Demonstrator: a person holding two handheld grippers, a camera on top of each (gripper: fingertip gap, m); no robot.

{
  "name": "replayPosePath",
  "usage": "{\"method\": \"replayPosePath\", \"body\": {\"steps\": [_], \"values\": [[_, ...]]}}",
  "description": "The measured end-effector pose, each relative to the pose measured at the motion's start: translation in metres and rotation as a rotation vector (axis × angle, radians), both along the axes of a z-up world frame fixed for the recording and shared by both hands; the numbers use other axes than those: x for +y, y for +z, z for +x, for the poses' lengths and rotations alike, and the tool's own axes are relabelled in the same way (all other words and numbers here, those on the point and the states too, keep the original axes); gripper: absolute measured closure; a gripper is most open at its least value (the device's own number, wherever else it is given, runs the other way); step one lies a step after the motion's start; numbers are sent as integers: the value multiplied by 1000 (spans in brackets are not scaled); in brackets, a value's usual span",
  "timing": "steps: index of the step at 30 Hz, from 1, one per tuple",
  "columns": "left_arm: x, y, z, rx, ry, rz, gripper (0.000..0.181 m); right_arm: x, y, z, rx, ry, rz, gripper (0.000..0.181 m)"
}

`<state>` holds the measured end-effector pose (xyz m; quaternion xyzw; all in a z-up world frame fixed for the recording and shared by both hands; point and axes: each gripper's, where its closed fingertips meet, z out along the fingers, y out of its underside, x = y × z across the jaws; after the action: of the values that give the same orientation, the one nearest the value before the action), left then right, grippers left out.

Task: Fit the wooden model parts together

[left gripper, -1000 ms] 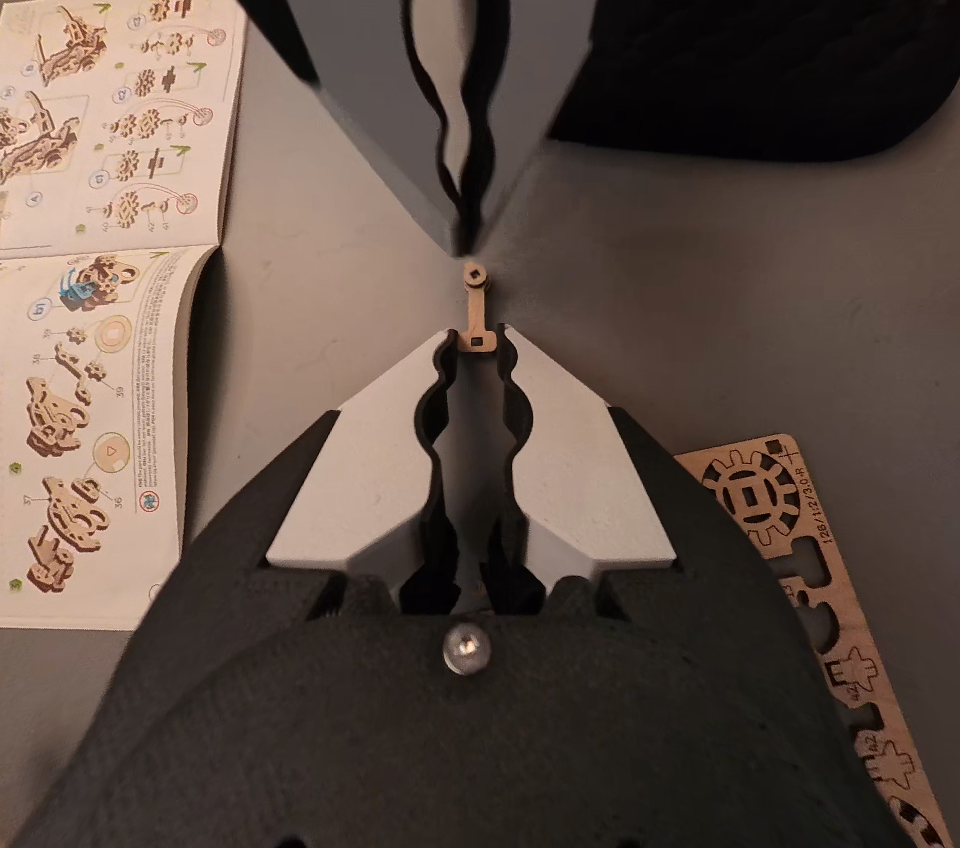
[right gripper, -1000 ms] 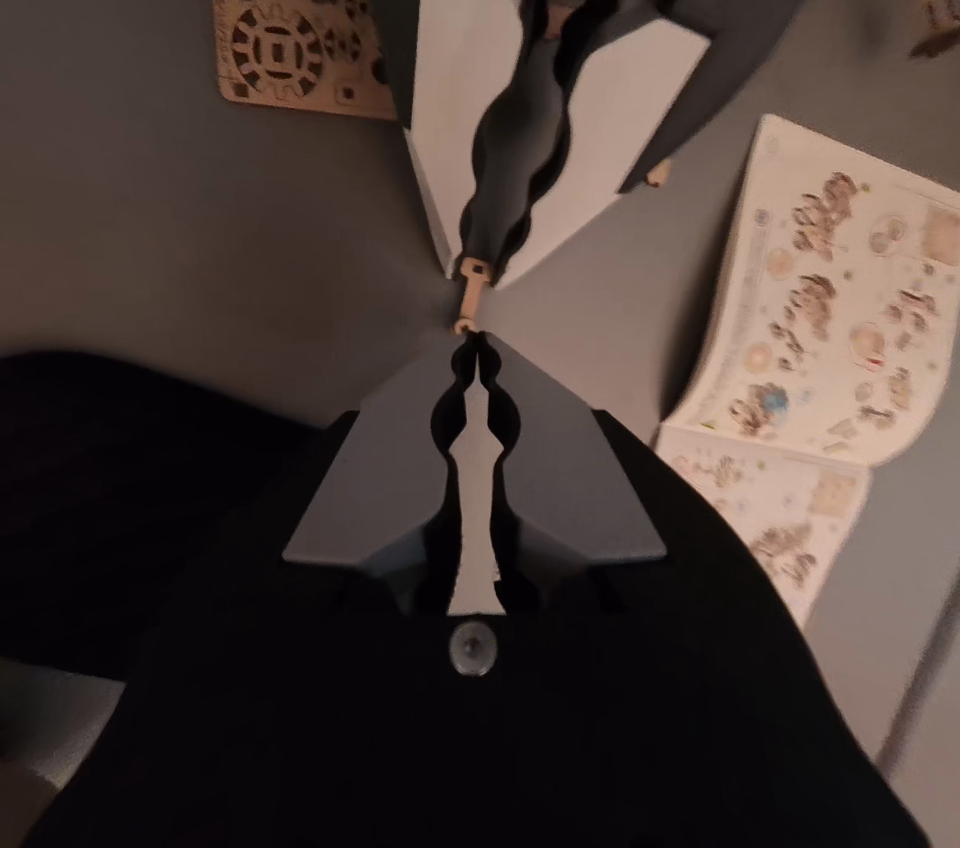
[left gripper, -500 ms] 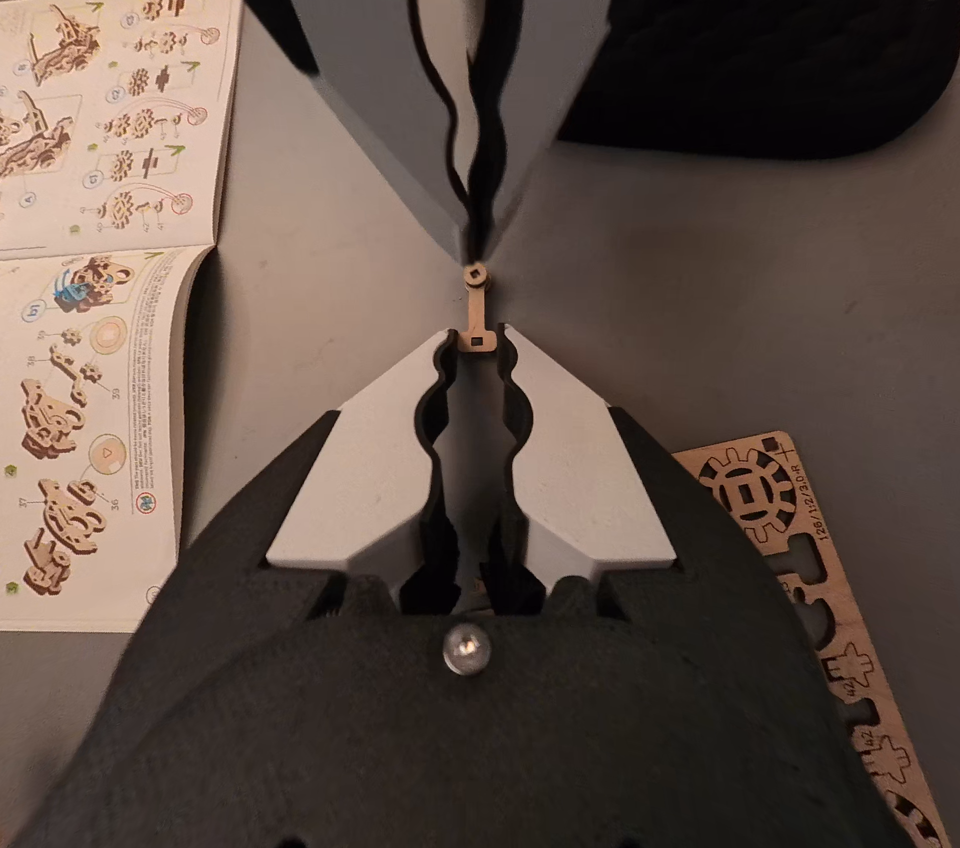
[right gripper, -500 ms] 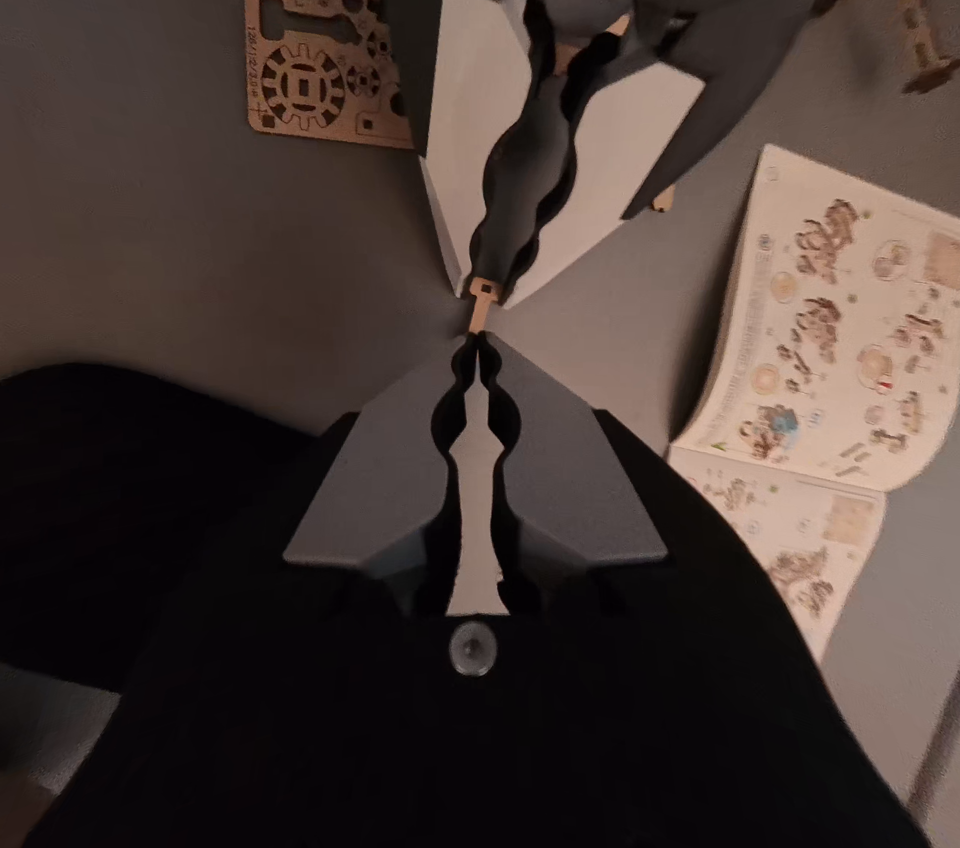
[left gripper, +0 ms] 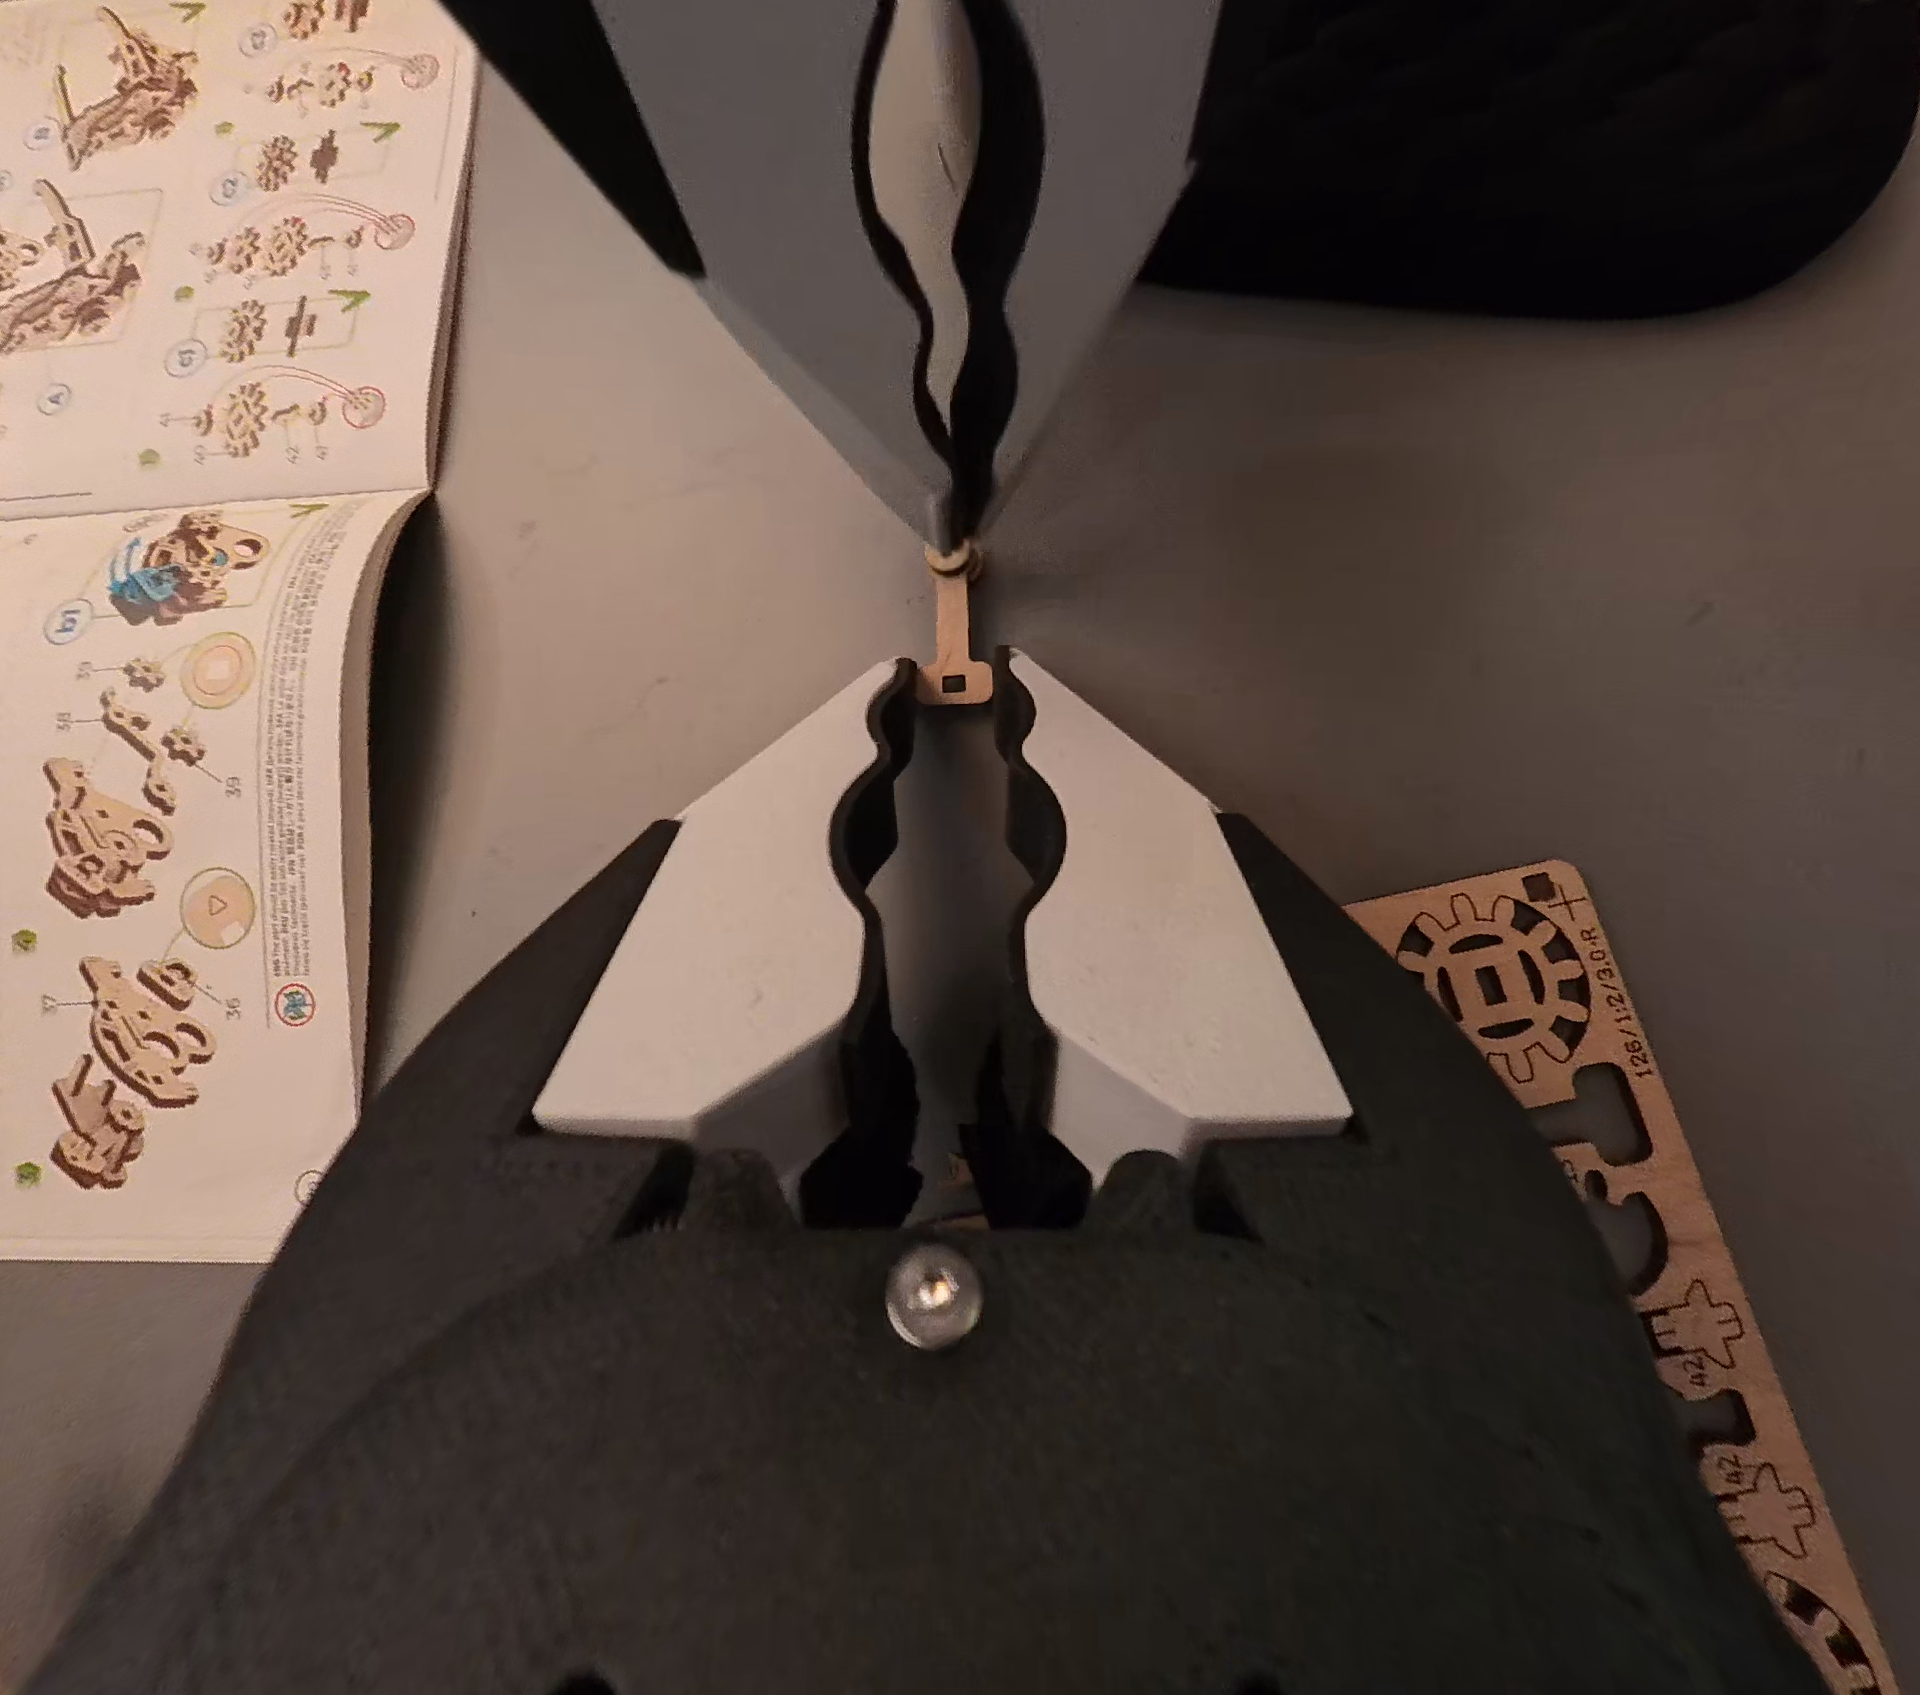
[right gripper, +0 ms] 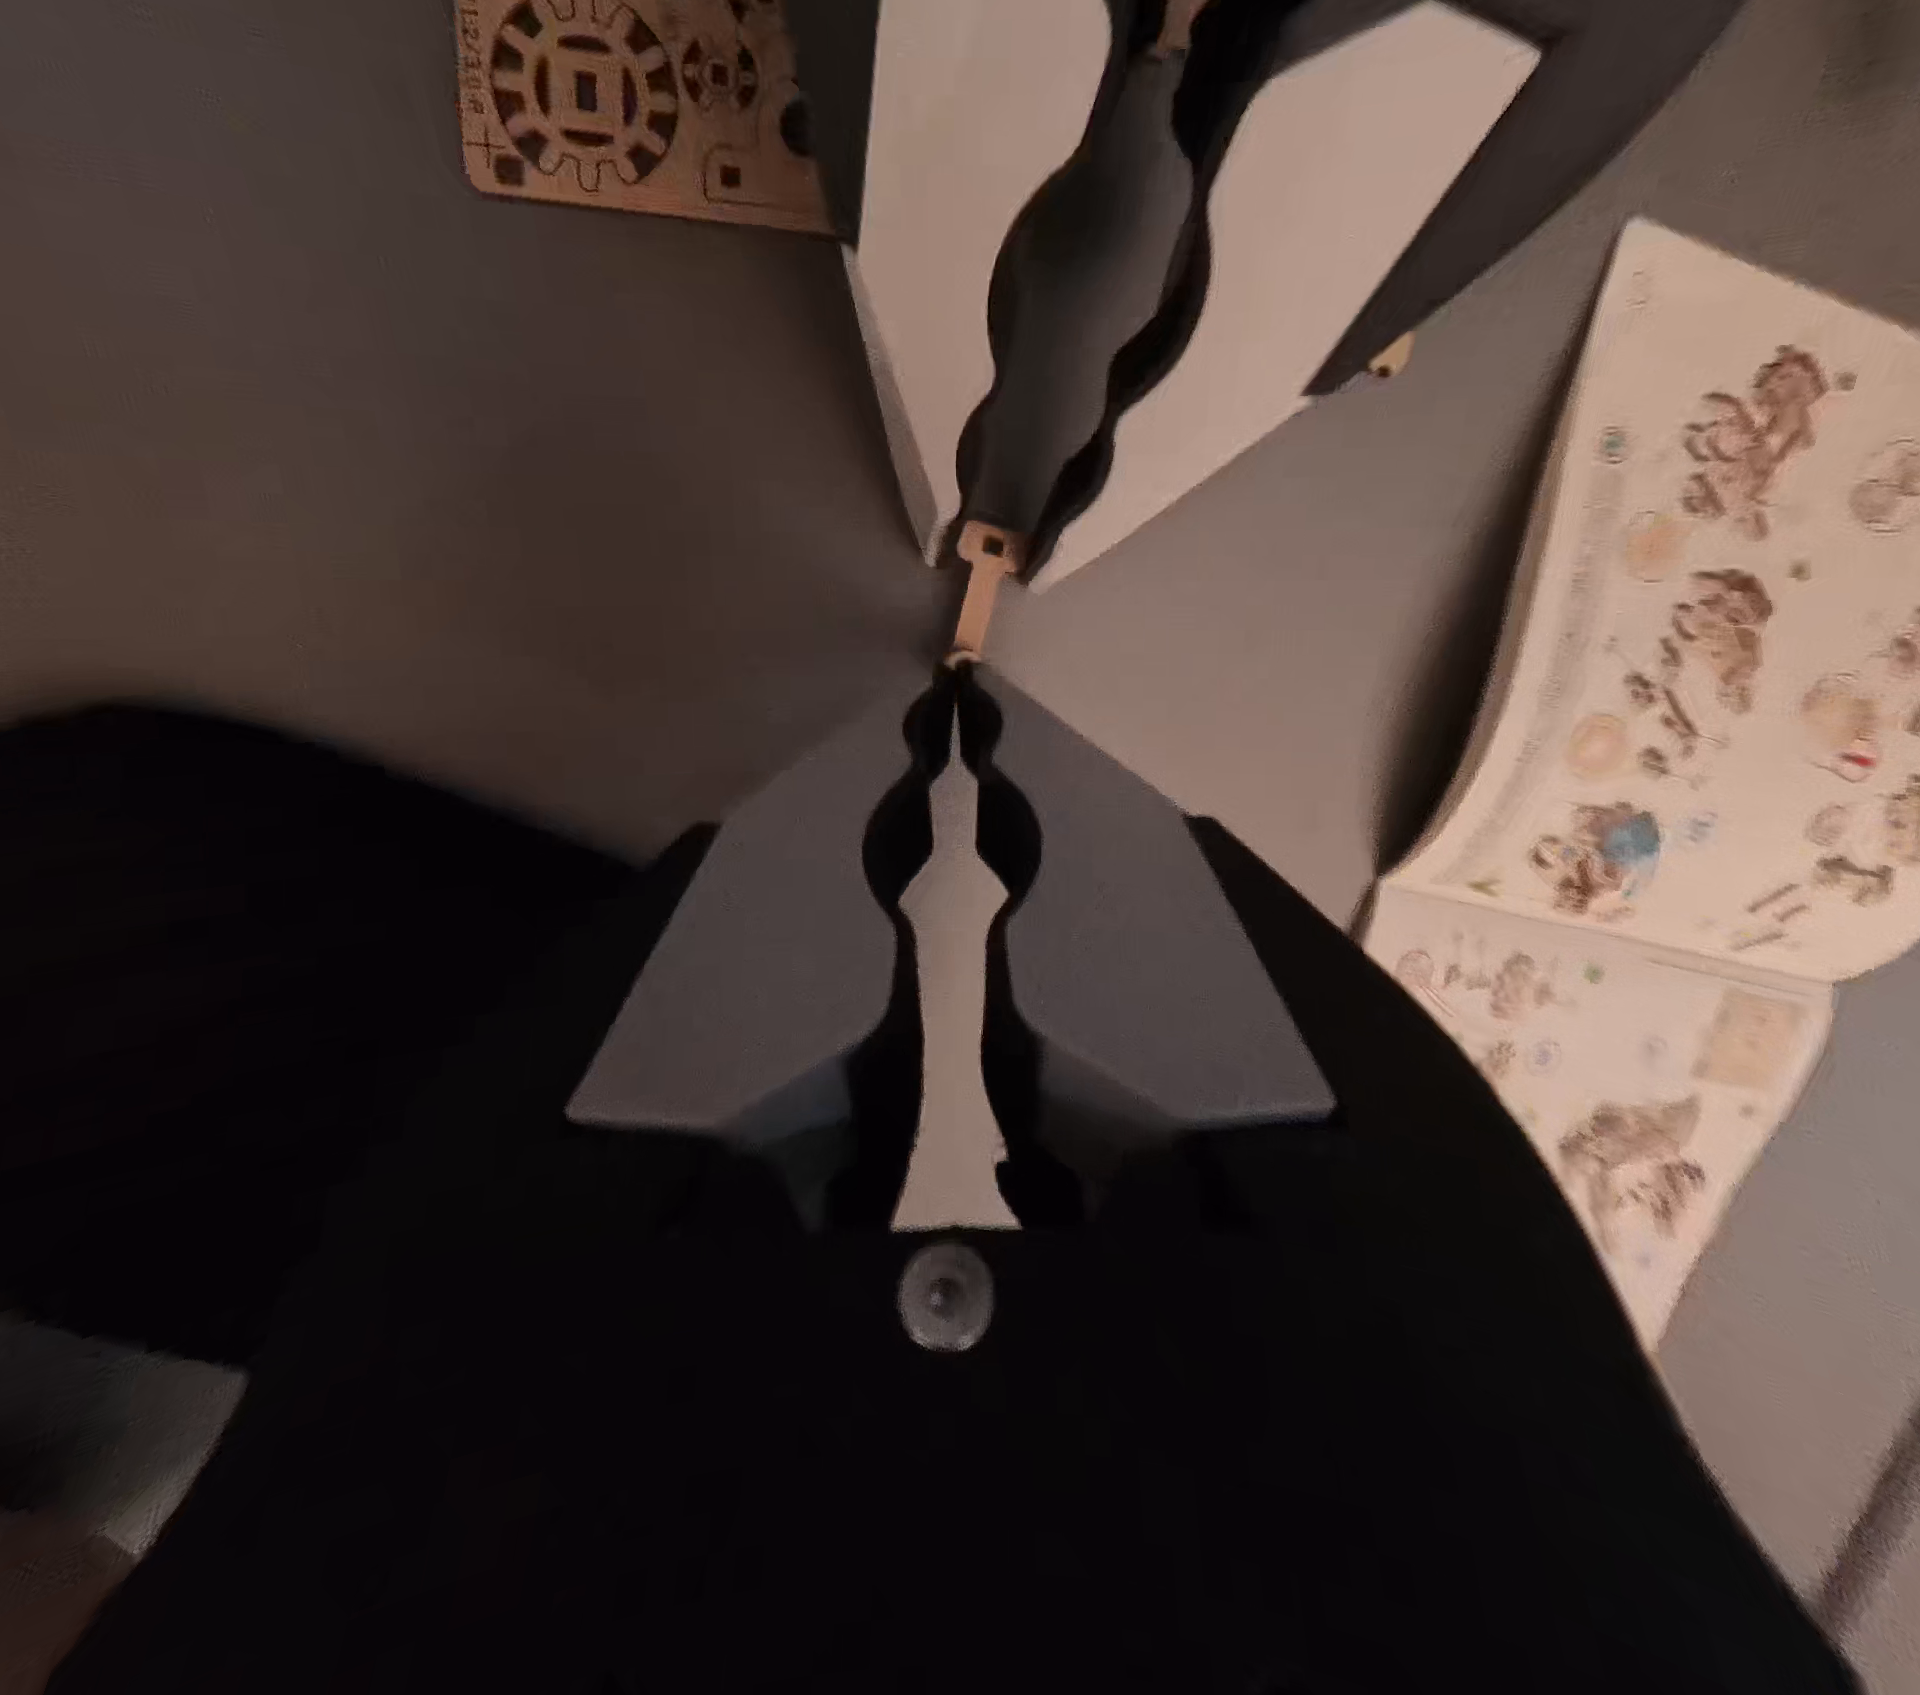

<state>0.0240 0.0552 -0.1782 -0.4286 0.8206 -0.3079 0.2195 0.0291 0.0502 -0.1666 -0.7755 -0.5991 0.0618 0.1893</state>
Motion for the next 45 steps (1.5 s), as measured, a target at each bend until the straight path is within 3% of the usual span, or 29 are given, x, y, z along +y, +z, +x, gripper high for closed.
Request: {"method": "replayPosePath", "body": {"steps": [2,5,8,11,14,17,21,22,23,25,27,30,34,38,40,45], "values": [[0,0,0,-1,0,4,168,3,10,3,-15,4,58,181],[-1,0,1,-2,0,5,168,2,-3,0,-7,-6,7,181],[-2,2,1,-11,-5,-3,168,2,17,-3,9,6,57,181],[0,1,0,-5,-2,9,168,-1,-3,-2,12,-8,-13,181],[-2,1,-1,-8,-13,12,168,5,20,0,22,-9,67,181],[-1,0,0,-3,-10,18,168,-1,-5,-1,24,-10,-23,181],[-1,0,-1,1,-10,9,168,1,12,-1,42,-18,16,181],[-1,0,-1,0,-10,10,168,0,-1,1,9,-29,-16,180],[-1,0,0,-1,-13,11,168,0,-13,7,-47,-35,-24,167],[-2,0,-1,-3,-16,18,168,1,-10,11,-81,-26,-13,169],[-2,-1,-1,-7,-19,31,168,2,7,1,4,-20,14,181],[-2,-1,-1,-7,-22,35,168,2,15,1,50,-30,19,181],[-2,-1,-1,-7,-21,34,168,-2,-12,4,-9,-33,-54,175],[-2,-1,-2,-8,-23,40,168,3,3,1,42,-41,-3,181],[-3,-1,-1,-8,-26,42,168,2,-11,0,34,-36,-39,181],[-3,-1,-2,-9,-32,48,168,0,-5,-2,47,-25,-28,181]]}}
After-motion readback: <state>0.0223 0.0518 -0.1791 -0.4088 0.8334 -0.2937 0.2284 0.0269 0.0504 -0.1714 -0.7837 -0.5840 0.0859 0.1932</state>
